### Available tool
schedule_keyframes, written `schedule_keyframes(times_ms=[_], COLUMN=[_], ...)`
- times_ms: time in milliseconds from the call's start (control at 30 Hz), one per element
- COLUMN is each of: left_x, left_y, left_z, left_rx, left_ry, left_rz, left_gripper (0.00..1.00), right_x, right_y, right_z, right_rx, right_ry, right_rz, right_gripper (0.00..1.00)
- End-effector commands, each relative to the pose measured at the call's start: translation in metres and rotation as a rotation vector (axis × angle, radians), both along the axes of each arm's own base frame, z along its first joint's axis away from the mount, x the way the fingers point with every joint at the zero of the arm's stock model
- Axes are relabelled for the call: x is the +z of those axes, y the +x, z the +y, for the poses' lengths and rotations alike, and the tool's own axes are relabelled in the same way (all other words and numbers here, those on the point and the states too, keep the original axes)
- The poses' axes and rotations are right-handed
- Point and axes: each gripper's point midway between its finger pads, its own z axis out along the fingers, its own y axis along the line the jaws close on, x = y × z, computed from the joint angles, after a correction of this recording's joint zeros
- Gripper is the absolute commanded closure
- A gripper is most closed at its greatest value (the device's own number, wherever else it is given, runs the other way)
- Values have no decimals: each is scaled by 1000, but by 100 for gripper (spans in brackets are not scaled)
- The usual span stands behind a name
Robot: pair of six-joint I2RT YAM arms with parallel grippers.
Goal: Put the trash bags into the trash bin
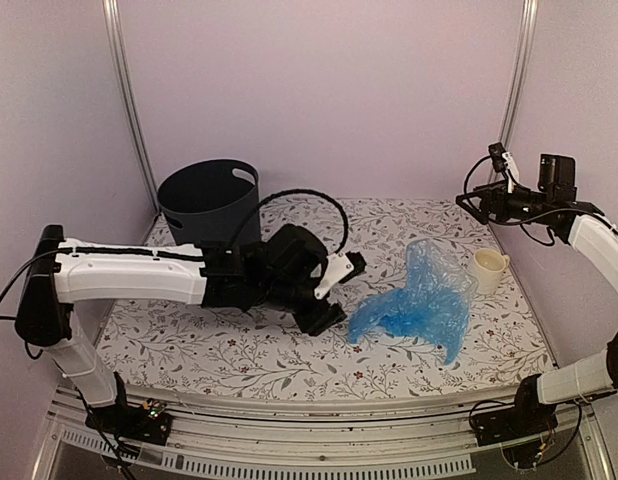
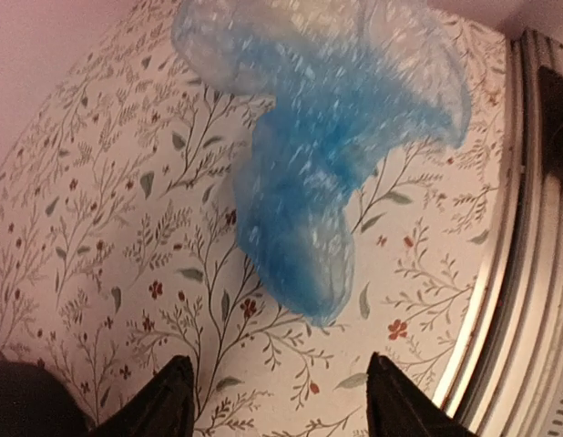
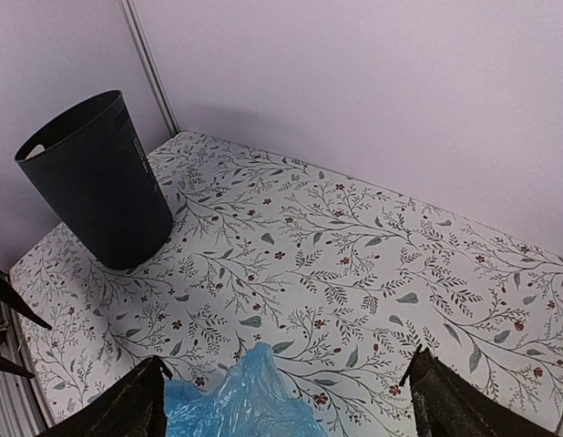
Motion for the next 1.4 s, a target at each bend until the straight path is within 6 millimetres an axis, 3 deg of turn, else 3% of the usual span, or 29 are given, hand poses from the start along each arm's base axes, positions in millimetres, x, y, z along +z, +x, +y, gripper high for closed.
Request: schedule_keyframes(times_ms=[0,167,333,500,633,867,1000,1167,1267,1367], left_x=[-62,-117,-135,-116,-104,-100,-105,-114,-117,-110], left_y=[15,11,29,70,106,172,194,174,146,114], left_z=[59,129,198,245,264,266,268,235,203,166], left_rx=[327,676,946,1101,1142,1162,1171,1057,956,807], left_ry=[92,56,-9,-139,-197,-255,-277,-304,-290,-282], left_rz=[61,172,159,65,-4,-56,-35,64,137,179], left_gripper=[33,27,21,21,21,23,26,27,28,29], right_x=[2,-4,-19,-33,-41,-60,-70,-93,-116,-129], right_y=[-3,2,6,-1,-1,-15,-32,-69,-97,-117], right_z=[8,9,9,15,13,9,16,36,59,89], right_rx=[53,66,92,144,142,151,248,422,551,690], right_ry=[-4,-6,-55,-61,-74,-142,-136,-122,-158,-194], right_rz=[-45,-22,24,63,91,166,275,383,449,470], right_gripper=[9,9,10,11,12,14,21,24,26,35])
